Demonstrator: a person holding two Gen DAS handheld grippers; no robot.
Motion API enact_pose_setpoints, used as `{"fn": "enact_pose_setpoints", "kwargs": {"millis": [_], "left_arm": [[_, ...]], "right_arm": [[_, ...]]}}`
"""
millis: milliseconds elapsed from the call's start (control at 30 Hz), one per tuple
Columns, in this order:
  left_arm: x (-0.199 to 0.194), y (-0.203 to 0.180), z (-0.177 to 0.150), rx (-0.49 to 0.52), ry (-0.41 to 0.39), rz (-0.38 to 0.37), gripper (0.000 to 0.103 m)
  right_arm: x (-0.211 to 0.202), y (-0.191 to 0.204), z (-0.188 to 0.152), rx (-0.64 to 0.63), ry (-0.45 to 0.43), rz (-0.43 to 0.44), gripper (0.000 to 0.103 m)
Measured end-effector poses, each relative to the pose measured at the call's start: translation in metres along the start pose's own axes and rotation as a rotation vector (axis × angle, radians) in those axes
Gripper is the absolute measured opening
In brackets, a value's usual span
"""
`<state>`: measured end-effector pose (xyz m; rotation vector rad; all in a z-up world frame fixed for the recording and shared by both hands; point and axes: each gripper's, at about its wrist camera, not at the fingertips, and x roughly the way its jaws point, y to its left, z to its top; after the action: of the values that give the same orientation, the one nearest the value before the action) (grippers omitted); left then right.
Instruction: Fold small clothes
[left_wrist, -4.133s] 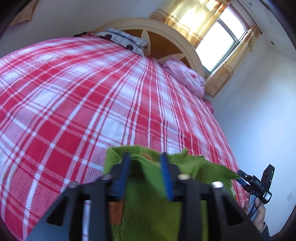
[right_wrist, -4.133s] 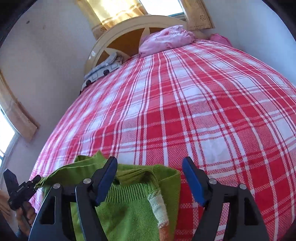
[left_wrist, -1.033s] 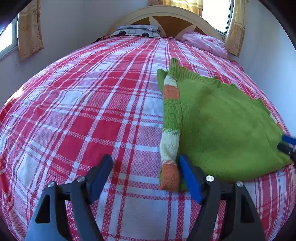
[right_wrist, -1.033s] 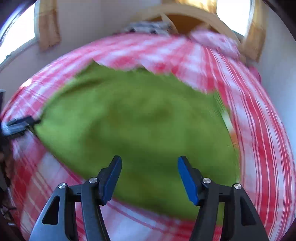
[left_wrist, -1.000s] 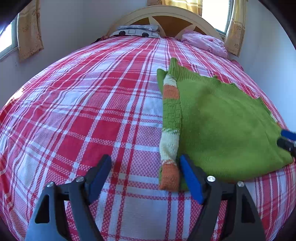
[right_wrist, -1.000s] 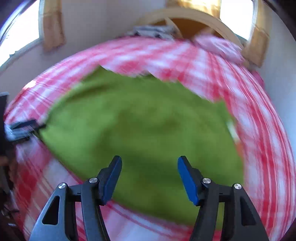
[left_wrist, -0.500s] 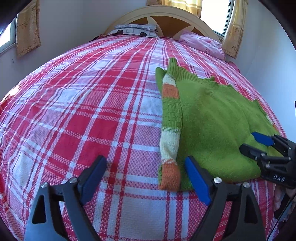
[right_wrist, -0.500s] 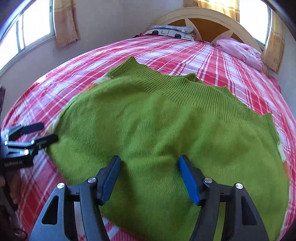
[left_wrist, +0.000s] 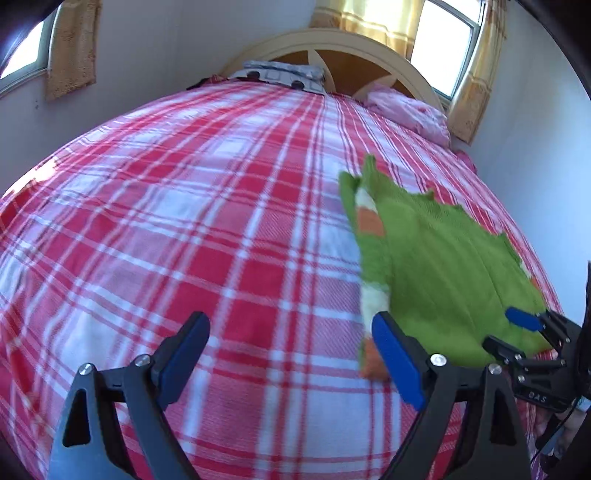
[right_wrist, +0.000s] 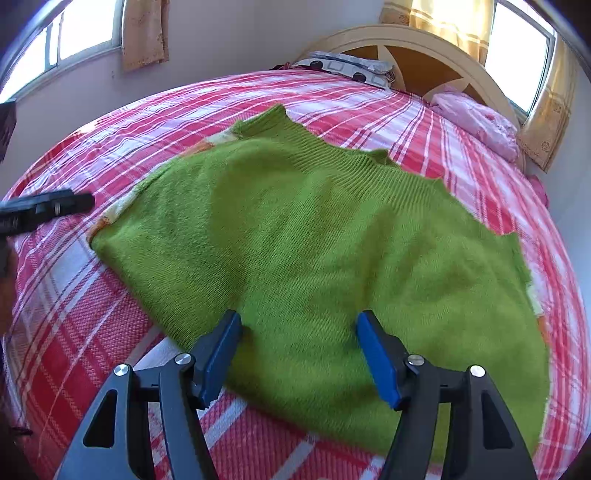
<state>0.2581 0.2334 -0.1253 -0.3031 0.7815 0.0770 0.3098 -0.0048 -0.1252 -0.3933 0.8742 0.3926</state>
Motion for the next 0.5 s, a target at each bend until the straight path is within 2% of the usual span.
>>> {"fn": "enact_pose_setpoints", "kwargs": {"millis": [100, 200, 367, 467, 500], "left_arm": [[0.002, 0.015, 0.016, -0.015, -0.024, 0.019, 0.092], [0.019, 0.026, 0.033, -0.039, -0.01, 0.007, 0.092], [0.048, 0.023, 0.047, -0.085, 0.035, -0.13, 0.092], [0.057, 0.012, 0.055, -0.087, 0.038, -0.208, 0.092], [0.064, 0.005, 0.058, -0.078, 0.052, -0.255, 0.092]], "right_arm": [[-0.016, 0.026, 0.006, -0.085, -0.066, 0.011, 0.066], [-0.019, 0.06, 0.011, -0.191, -0.104, 0.012, 0.066], [-0.013, 0.107, 0.012, -0.335, -0.142, -0.007, 0.066], [-0.011, 0.127, 0.01, -0.396, -0.158, -0.035, 0.066], [-0.009, 0.135, 0.008, -0.42, -0.166, -0.048, 0.066]]}}
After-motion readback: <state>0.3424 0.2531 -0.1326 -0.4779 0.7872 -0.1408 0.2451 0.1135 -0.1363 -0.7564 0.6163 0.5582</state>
